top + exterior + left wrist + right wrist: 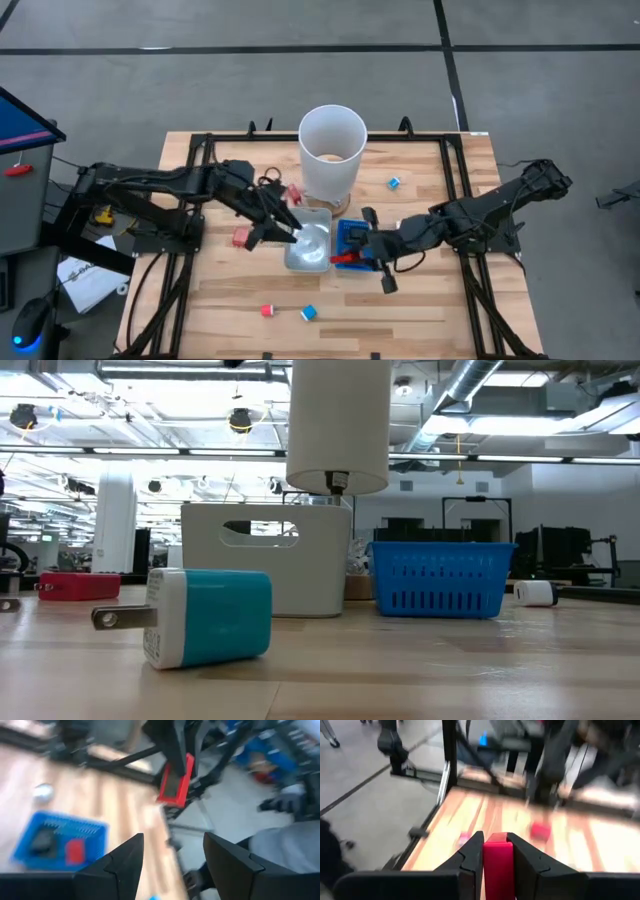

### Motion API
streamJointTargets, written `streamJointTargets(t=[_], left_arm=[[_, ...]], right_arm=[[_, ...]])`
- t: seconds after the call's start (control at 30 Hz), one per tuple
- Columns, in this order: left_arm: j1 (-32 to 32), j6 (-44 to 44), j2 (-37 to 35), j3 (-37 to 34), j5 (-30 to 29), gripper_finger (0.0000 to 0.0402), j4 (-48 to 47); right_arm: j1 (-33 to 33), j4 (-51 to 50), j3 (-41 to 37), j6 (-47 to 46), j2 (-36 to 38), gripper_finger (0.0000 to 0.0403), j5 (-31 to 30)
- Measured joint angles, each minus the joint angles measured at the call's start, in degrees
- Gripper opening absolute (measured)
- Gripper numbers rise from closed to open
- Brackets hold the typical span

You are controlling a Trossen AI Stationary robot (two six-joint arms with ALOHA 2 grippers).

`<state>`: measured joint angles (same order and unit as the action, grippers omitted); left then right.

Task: Pick & Place Office items
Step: Put the red digital clock into the blue bin

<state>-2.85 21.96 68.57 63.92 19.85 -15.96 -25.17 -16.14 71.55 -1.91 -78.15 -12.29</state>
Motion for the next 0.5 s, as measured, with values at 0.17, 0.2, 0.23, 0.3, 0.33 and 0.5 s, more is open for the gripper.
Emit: streamJointTargets(t=[0.17, 0.2, 0.23, 0.3, 0.33, 0.5], left_arm=[[-1.4, -1.2, -7.0, -0.3, -11.5, 0.0202, -14.2], [-1.8, -1.1, -8.2, -0.9, -13.3, 0.0203, -15.8], [-1.9, -0.9, -9.6, -1.6, -15.0, 0.0203, -15.2], [-2.5, 0.8, -12.4, -4.1, -17.7, 0.0204, -15.0], [-2.6, 1.7, -14.0, -5.3, -19.0, 0.0204, -14.4], [-5.7, 6.8, -19.2, -12.0, -24.4, 0.0198, -11.5]], right_arm=[[-1.2, -10.4, -0.1, -8.9, 0.0, 0.0066, -0.6], [-1.5, -11.3, -0.4, -10.2, 0.0, 0.0066, -1.8], [-1.5, -11.3, -0.9, -11.5, 0.0, 0.0065, -3.2], [-1.6, -12.2, -2.2, -14.0, 0.0, 0.0065, -5.4], [-1.6, -12.1, -2.8, -15.5, 0.0, 0.0065, -5.8], [-1.6, -10.8, -8.2, -25.5, 0.0, 0.0065, -7.9]])
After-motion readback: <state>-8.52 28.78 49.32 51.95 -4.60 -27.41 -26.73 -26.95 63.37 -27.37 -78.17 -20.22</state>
